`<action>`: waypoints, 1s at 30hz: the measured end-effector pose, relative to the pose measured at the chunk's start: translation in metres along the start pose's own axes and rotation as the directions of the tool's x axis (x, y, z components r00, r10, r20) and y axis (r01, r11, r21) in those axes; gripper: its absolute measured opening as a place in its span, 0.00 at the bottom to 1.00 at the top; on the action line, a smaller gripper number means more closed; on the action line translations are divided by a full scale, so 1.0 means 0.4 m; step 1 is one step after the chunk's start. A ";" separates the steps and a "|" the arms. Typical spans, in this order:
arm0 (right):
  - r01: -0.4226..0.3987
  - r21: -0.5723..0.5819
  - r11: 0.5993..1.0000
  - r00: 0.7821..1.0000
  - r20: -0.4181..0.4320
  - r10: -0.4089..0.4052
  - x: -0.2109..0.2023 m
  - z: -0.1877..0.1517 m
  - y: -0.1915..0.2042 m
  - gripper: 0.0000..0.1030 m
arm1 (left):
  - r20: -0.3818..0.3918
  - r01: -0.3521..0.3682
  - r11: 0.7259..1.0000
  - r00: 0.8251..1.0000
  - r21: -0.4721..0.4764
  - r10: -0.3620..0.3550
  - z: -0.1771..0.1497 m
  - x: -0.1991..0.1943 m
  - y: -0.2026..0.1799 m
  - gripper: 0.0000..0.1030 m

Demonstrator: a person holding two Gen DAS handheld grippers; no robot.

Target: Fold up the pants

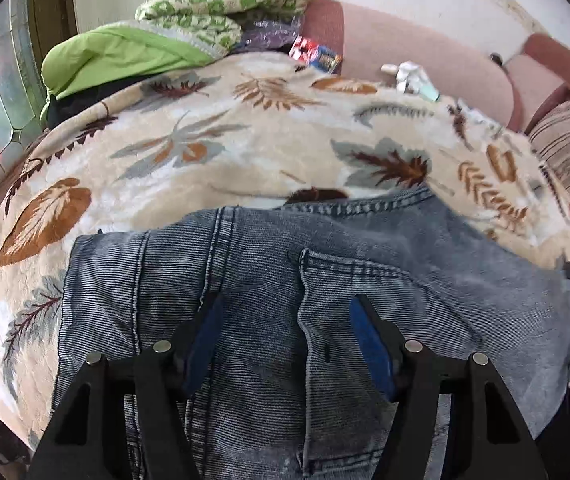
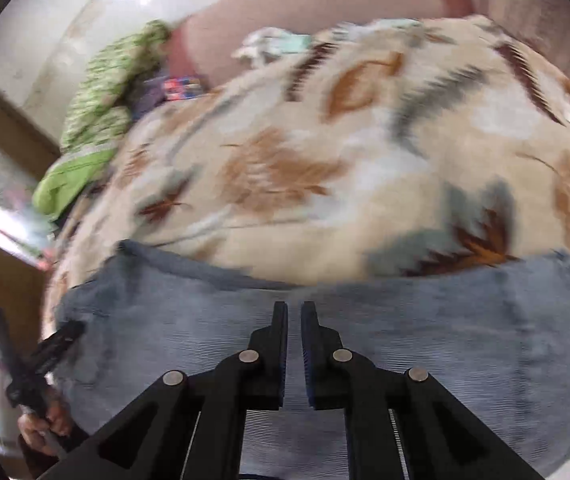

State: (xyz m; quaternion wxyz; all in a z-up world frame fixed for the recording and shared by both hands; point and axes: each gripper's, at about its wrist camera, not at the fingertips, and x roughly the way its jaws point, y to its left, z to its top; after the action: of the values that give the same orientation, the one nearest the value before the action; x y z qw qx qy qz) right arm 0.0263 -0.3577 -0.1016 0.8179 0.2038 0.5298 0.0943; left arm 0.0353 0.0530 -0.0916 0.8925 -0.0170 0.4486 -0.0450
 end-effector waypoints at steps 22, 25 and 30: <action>0.013 -0.290 0.957 0.979 -0.192 -0.072 0.322 0.024 0.387 0.06 | -0.031 -0.215 0.977 0.976 0.010 0.215 -0.049 0.002 0.075 0.66; 0.037 -0.305 0.951 0.985 -0.152 -0.086 0.334 0.040 0.403 0.06 | -0.034 -0.236 0.972 0.971 -0.009 0.236 -0.038 0.013 0.081 0.66; 0.026 -0.211 0.977 0.994 -0.101 -0.048 0.326 0.082 0.358 0.06 | -0.022 -0.224 0.974 0.974 -0.034 0.224 -0.039 0.003 0.088 0.66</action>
State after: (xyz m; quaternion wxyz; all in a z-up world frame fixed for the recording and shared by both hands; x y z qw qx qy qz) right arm 0.1198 -0.1883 -0.1359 0.8072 0.1013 0.5632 0.1451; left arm 0.0259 0.0880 -0.1043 0.8872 0.0176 0.4566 0.0640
